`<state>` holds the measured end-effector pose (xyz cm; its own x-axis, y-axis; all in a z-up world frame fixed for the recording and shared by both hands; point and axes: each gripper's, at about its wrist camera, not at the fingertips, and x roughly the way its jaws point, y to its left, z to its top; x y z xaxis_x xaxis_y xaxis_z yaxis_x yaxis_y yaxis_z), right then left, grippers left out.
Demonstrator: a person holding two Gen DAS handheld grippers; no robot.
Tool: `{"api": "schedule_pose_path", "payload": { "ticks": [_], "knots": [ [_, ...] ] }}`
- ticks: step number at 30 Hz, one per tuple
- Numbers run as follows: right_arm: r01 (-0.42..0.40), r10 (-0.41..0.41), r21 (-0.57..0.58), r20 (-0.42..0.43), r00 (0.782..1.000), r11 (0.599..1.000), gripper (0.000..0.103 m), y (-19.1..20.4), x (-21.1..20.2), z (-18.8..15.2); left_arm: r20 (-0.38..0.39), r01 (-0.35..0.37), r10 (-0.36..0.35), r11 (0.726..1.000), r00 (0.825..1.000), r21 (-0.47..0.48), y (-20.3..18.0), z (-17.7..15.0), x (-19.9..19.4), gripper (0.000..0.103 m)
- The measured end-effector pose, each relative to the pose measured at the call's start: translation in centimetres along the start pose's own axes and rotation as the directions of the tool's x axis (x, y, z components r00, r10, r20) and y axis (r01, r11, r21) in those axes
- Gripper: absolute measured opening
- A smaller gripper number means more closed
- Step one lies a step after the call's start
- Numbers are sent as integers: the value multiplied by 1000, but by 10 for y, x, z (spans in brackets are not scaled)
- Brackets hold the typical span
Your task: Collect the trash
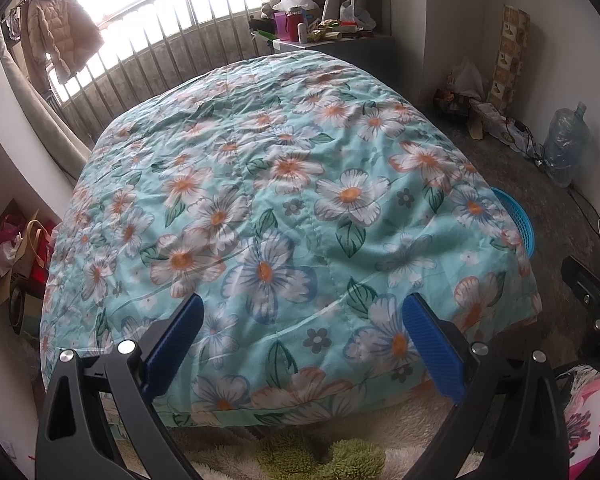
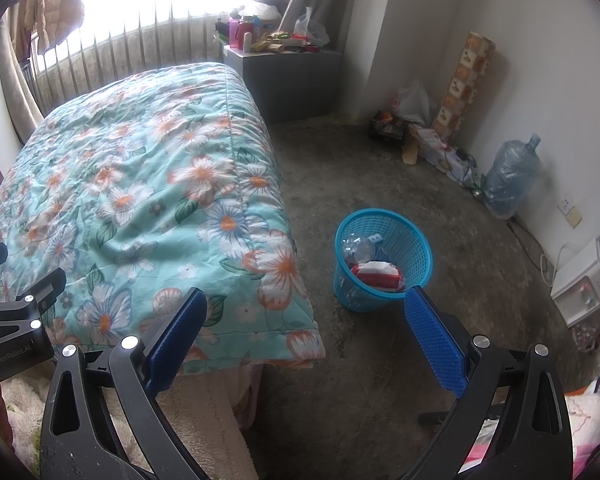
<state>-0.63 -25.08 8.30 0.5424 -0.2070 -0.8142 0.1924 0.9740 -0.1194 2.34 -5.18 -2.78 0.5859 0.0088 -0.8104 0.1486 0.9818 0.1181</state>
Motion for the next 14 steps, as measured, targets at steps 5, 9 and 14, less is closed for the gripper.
{"api": "schedule_pose_path", "payload": {
  "ticks": [5,9,14],
  "knots": [
    [-1,1,0,0,1000,1000,95,0,0,0,-1,0,0,1000,1000,0,0,0,0,97],
    [0,0,0,1,1000,1000,95,0,0,0,-6,2,-2,1000,1000,2,-1,-1,1,97],
    [-1,1,2,0,1000,1000,95,-1,0,1,-7,2,-2,1000,1000,2,-2,-3,1,97]
  ]
}}
